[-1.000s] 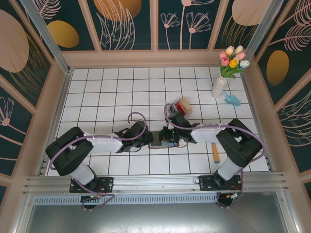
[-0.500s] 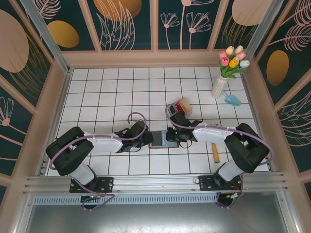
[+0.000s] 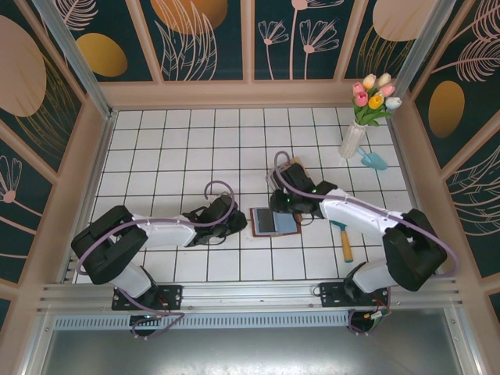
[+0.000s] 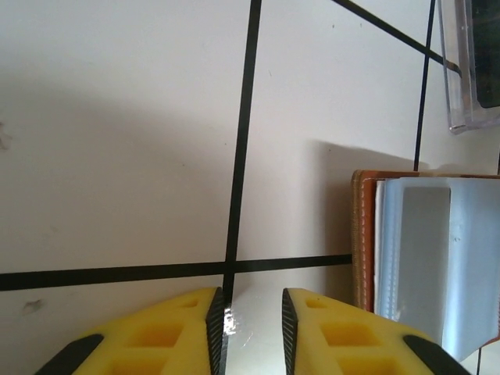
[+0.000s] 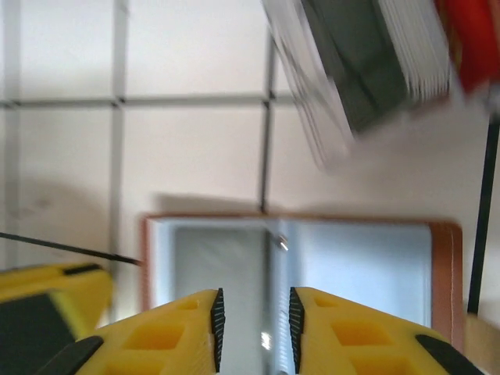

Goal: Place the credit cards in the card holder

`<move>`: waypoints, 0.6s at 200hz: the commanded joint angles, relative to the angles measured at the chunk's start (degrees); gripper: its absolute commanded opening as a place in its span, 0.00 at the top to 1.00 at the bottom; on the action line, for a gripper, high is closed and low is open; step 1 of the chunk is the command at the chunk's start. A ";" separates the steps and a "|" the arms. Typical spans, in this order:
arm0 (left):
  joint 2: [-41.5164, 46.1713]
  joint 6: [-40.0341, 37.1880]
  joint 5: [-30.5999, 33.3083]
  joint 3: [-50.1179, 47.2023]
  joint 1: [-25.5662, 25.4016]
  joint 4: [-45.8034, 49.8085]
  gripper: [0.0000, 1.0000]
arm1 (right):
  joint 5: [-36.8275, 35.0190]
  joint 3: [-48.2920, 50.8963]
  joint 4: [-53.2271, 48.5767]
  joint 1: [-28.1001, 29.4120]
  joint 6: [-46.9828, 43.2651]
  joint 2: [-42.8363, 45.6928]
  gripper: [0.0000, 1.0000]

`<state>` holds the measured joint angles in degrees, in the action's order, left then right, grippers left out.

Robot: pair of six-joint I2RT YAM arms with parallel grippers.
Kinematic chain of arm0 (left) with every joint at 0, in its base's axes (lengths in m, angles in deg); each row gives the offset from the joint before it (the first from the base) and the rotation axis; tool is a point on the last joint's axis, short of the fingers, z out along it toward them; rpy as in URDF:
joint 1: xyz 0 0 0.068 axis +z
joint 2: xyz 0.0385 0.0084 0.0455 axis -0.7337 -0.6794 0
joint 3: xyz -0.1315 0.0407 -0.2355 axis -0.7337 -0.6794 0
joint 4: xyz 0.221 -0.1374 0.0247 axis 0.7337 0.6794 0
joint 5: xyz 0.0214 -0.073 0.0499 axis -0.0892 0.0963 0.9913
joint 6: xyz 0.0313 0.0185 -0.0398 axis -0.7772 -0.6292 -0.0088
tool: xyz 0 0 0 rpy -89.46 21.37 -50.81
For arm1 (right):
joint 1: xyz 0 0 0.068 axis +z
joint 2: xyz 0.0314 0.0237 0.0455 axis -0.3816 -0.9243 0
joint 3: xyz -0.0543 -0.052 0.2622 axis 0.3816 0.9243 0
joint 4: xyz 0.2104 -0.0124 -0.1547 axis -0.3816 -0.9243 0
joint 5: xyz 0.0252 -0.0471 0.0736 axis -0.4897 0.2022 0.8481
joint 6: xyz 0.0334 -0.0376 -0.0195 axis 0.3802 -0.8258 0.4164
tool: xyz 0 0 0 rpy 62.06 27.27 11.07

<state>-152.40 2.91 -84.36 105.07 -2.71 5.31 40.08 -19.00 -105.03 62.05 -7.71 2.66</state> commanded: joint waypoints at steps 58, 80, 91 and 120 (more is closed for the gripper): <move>4.83 -3.78 4.45 7.00 0.25 6.64 0.60 | -11.19 -15.94 -10.21 -7.96 -17.87 -8.50 0.59; 3.36 -3.47 3.64 8.53 1.72 5.50 0.58 | -9.59 -18.42 -9.41 -7.96 -21.02 -12.40 0.59; 2.65 -2.98 2.77 8.92 2.63 4.44 0.58 | -10.81 -19.98 -10.00 -7.96 -21.34 -14.40 0.59; 0.50 -2.74 1.22 10.67 3.56 2.51 0.54 | -10.80 -22.81 -11.08 -7.90 -22.38 -17.98 0.59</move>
<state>-149.56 0.46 -81.86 113.24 0.18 8.94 30.29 -38.46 -113.31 54.03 -26.79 -13.43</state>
